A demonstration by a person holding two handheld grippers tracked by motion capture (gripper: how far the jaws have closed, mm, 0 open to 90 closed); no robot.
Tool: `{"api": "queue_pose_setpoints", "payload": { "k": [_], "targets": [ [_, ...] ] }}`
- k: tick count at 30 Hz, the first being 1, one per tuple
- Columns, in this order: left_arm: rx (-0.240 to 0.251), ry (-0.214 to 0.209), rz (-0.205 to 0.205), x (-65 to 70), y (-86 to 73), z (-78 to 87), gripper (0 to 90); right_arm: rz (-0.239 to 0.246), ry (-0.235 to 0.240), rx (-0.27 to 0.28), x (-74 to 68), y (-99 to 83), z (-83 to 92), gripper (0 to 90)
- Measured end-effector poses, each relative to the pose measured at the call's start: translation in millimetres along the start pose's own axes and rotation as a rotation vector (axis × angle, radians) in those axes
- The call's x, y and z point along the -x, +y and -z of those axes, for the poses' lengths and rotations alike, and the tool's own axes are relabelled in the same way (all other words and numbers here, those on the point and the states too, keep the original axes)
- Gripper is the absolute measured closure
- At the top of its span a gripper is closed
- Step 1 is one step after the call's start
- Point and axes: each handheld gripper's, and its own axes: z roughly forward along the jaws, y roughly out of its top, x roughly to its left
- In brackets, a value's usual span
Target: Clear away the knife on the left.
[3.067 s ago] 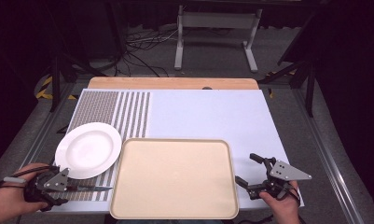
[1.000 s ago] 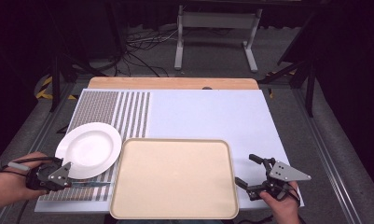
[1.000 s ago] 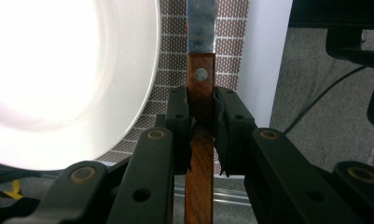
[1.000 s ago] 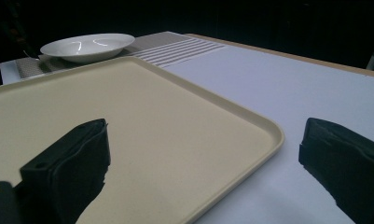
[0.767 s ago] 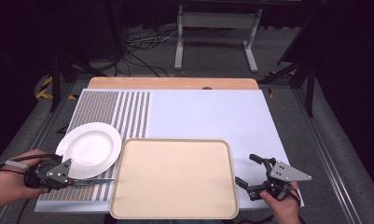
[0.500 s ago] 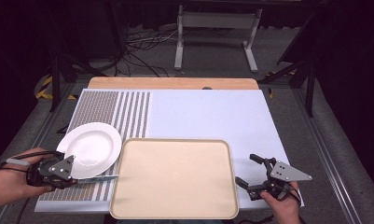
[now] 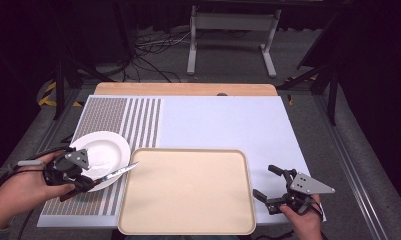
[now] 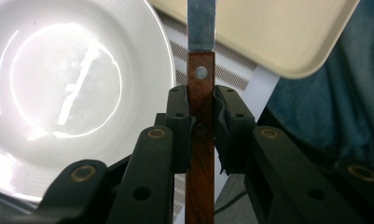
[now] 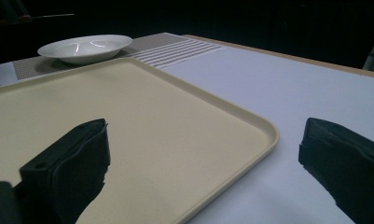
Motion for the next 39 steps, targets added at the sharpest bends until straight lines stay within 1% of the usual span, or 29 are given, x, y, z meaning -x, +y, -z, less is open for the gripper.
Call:
{"api": "queue_pose_setpoints", "payload": {
  "k": [2,5,6,7,9,10,11,13,14,16,17,18,19,20,22,23,24,25,28,29,34,36,37,39],
  "targets": [
    [0.013,-0.001,0.005,2.3,4.1,-0.9,77.6,0.001,0.001,0.003,0.5,0.1,0.7,2.4],
    [0.034,-0.003,0.037,5.5,10.0,-2.3,77.6,-0.004,-0.001,0.004,0.9,-0.1,1.3,2.4],
    [0.046,-0.019,0.057,6.8,11.9,-3.5,77.6,-0.004,0.000,0.006,1.1,-0.2,1.2,2.4],
    [0.049,-0.028,0.069,8.1,14.1,-4.3,77.6,-0.004,-0.003,0.005,1.3,-0.2,1.3,2.5],
    [0.058,-0.020,0.093,12.6,19.2,-6.0,77.6,-0.011,-0.010,-0.001,1.3,-0.3,1.4,2.5],
    [0.063,-0.011,0.096,14.1,21.0,-6.4,77.6,-0.010,-0.012,-0.003,1.5,-0.3,1.5,2.6],
    [0.076,-0.016,0.108,15.8,23.0,-7.4,77.6,-0.010,-0.013,-0.002,1.6,-0.4,1.6,2.6],
    [0.087,-0.028,0.143,18.0,27.2,-9.2,77.6,-0.008,-0.013,0.001,2.1,-0.3,2.2,2.6],
    [0.099,-0.043,0.166,19.2,29.1,-10.4,77.6,-0.007,-0.012,0.004,2.5,-0.3,2.4,2.6],
    [0.100,-0.060,0.188,21.2,32.0,-11.8,77.6,-0.008,-0.012,0.005,2.7,-0.4,2.7,2.6],
    [0.100,-0.066,0.177,23.0,34.6,-13.4,77.6,-0.007,-0.012,0.004,2.8,-0.4,2.8,2.6],
    [0.100,-0.066,0.177,23.0,34.6,-13.4,77.6,-0.007,-0.012,0.004,2.8,-0.4,2.8,2.6],
    [0.104,-0.087,0.187,24.9,37.1,-14.9,77.6,-0.006,-0.012,0.004,2.8,-0.4,2.9,2.6],
    [0.111,-0.087,0.187,25.2,39.0,-16.1,77.6,-0.006,-0.011,0.004,2.9,-0.5,3.2,2.6],
    [0.111,-0.095,0.203,27.0,41.8,-17.8,77.6,-0.007,-0.013,0.005,3.1,-0.5,3.4,2.6],
    [0.112,-0.102,0.219,28.2,43.3,-19.0,77.6,-0.007,-0.013,0.005,3.2,-0.5,3.5,2.6],
    [0.122,-0.103,0.225,28.8,45.7,-21.0,77.6,-0.006,-0.013,0.005,3.2,-0.5,3.5,2.6],
    [0.122,-0.103,0.225,28.8,45.7,-21.0,77.6,-0.006,-0.012,0.006,3.2,-0.5,3.4,2.6],
    [0.135,-0.132,0.243,31.8,51.0,-27.0,77.5,0.000,-0.011,-0.002,3.0,-0.7,2.3,2.6],
    [0.129,-0.138,0.244,33.1,52.7,-28.8,77.5,0.000,-0.011,-0.002,3.0,-0.7,2.3,2.6],
    [0.130,-0.151,0.239,37.4,61.8,-40.2,77.6,0.000,-0.012,0.000,3.6,-0.8,2.8,2.7],
    [0.124,-0.160,0.246,38.9,65.1,-45.2,77.5,0.002,-0.011,0.000,3.5,-0.8,3.1,2.6],
    [0.128,-0.158,0.238,38.8,67.1,-48.5,77.5,0.003,-0.010,-0.001,3.5,-0.8,3.1,2.7],
    [0.129,-0.181,0.236,40.0,69.6,-54.2,77.5,0.004,-0.009,-0.001,3.5,-0.7,3.1,2.7]
  ]
}}
